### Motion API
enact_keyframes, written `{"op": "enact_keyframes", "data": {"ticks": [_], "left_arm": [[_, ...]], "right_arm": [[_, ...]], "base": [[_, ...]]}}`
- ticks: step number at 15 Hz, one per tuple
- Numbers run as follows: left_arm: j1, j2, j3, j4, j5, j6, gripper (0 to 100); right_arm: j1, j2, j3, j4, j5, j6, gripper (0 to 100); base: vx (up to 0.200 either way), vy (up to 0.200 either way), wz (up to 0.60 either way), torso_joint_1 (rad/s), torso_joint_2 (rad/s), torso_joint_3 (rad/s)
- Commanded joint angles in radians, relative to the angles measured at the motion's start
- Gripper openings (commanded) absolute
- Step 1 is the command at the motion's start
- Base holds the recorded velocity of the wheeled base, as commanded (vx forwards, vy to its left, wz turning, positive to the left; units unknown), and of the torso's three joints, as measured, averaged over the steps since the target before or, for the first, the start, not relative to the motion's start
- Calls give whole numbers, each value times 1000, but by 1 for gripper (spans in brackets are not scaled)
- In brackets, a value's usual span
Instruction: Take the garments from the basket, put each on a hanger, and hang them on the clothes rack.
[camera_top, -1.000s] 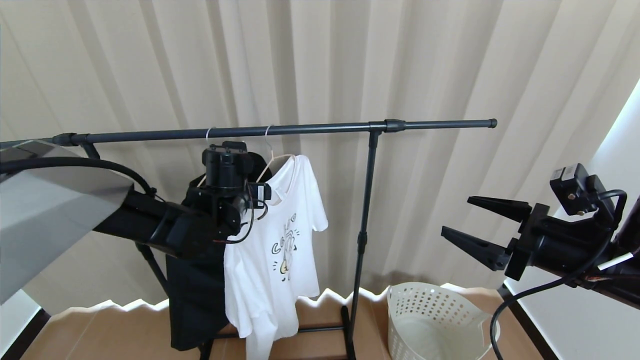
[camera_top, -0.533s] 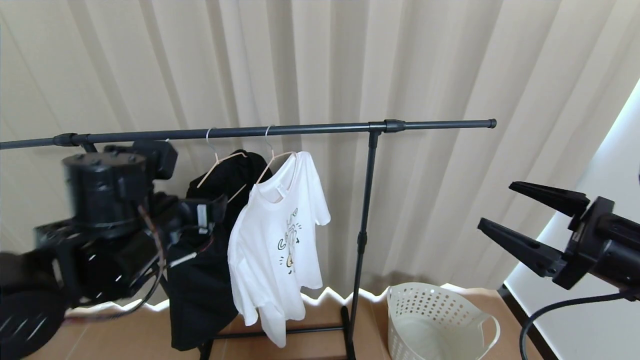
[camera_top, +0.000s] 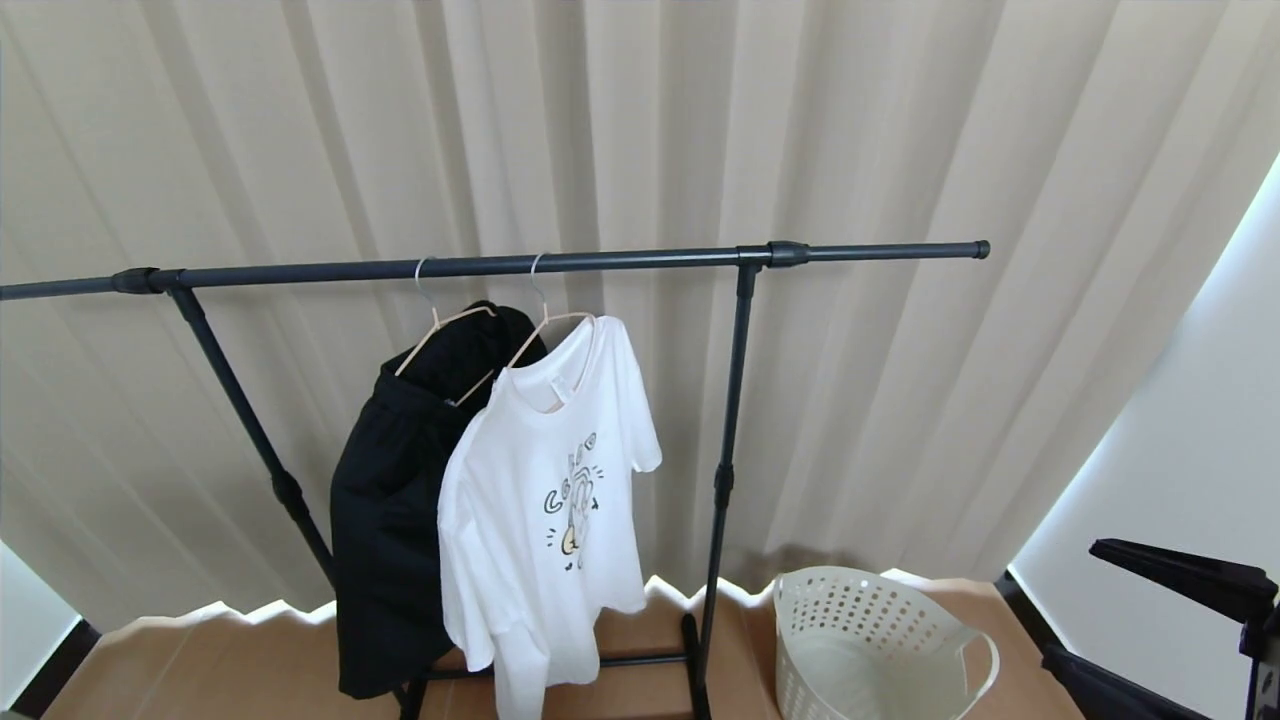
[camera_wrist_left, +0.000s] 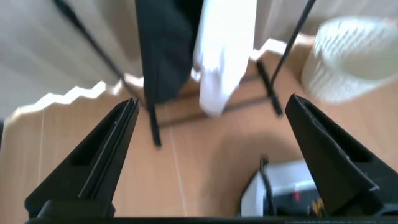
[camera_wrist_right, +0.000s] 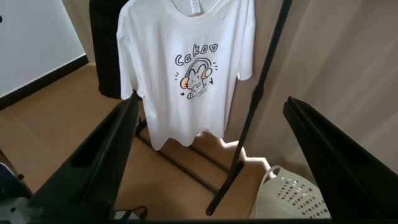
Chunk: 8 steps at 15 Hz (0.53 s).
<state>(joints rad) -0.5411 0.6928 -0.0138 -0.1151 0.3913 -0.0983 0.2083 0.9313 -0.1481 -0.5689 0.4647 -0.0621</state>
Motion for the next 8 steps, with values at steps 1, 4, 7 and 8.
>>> {"op": "enact_keyframes", "data": {"ticks": [1,4,7,8], "left_arm": [[128,-203,14,52,35,12,100],[320,-412,14,61,47,132,100],[331,-585,14,51,-43,100,100],[354,-581,14,54,-43,66,100]], "right_arm": [[0,-140,21,89,-40,-1,100],[-3,-285,22,270,-93,1,100],[-4,-493,30,465,-161,21,100],[-6,-565,32,546,-172,21,100]], "base": [[0,0,0,0,0,0],[0,0,0,0,0,0],[0,0,0,0,0,0],[0,0,0,0,0,0]]}}
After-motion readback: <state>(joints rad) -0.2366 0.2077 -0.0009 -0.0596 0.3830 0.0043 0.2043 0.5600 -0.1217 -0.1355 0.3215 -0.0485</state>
